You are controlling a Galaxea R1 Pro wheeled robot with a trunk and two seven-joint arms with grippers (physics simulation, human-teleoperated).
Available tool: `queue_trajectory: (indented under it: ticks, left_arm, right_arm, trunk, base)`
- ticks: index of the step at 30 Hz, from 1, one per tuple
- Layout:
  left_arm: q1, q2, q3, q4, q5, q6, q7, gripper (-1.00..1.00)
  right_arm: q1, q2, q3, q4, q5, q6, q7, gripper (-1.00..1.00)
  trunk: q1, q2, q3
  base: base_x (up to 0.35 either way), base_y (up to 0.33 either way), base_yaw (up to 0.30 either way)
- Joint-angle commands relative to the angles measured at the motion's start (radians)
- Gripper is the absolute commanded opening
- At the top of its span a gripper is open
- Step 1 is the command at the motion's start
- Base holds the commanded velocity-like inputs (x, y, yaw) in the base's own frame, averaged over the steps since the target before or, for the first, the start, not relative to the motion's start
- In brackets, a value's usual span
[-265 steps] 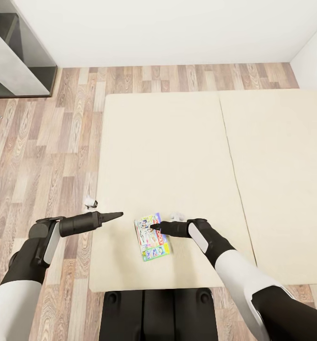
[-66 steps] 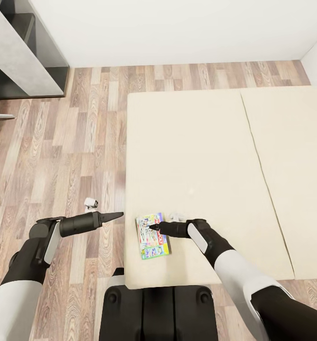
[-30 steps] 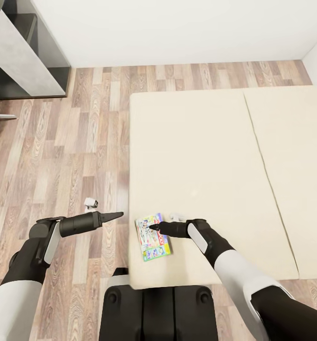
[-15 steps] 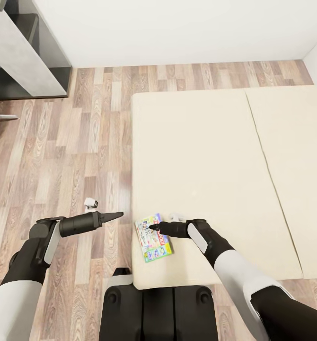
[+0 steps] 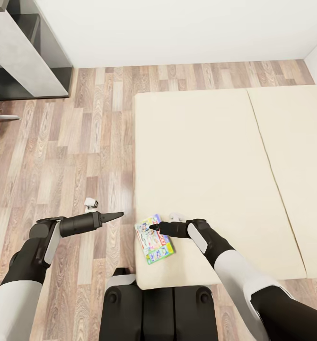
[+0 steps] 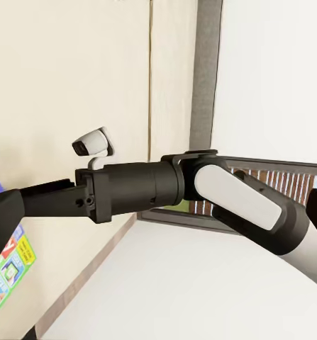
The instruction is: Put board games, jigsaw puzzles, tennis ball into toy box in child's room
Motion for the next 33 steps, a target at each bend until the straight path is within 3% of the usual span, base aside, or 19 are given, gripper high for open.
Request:
queue_trajectory:
  ticks: [1, 33]
  left_arm:
    - [0.0, 0.0, 0.0, 0.0, 0.002, 0.01, -0.002, 1.0]
    - [0.0, -0.001, 0.001, 0.0, 0.002, 0.01, -0.002, 1.0]
  right_arm:
    - [0.0, 0.0, 0.002, 0.0, -0.001, 0.003, 0.001, 1.0]
    - [0.0, 0.0, 0.002, 0.0, -0.001, 0.003, 0.001, 1.0]
  trunk:
    - [0.001, -0.002, -0.001]
    - [0.001, -0.002, -0.001]
  base:
    - [0.0, 0.071, 0.0]
    - [0.0, 0.061, 0.0]
